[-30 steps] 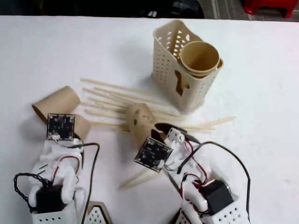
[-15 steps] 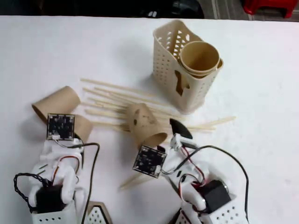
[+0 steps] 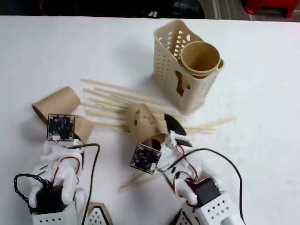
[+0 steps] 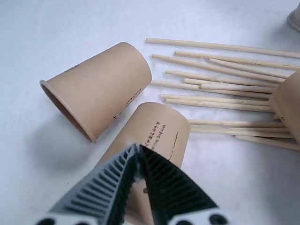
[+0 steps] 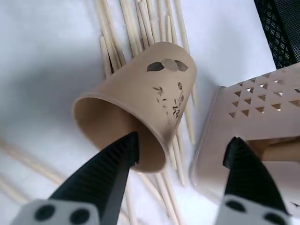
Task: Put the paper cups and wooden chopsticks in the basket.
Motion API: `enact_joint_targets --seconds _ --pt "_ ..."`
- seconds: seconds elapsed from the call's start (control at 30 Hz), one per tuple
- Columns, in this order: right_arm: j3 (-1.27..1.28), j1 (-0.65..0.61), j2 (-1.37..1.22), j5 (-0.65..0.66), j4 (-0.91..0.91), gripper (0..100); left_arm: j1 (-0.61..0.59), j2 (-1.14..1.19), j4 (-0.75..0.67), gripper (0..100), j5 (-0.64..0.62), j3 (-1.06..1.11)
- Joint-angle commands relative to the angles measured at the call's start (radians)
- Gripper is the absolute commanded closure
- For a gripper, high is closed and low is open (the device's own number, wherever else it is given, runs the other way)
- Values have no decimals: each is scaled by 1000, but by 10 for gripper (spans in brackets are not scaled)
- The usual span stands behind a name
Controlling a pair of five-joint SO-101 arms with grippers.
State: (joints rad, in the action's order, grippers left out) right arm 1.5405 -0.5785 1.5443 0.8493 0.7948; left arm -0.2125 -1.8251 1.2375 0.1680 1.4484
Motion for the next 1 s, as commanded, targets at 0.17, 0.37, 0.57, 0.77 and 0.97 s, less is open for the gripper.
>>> enact_joint_targets --seconds 0.17,0.37,0.57,0.77,0.97 --pt "21 1 10 6 -79 730 -10 -1 -28 973 12 -5" --pt "23 1 10 3 -73 795 -10 -1 -28 973 12 -5" --pt "-37 1 10 -51 1 858 -10 -1 -28 973 12 -5" --pt "-140 2 10 -57 77 911 -10 -1 -28 973 12 -5" --pt "-167 5 10 -57 77 955 -10 -1 -26 973 12 -5"
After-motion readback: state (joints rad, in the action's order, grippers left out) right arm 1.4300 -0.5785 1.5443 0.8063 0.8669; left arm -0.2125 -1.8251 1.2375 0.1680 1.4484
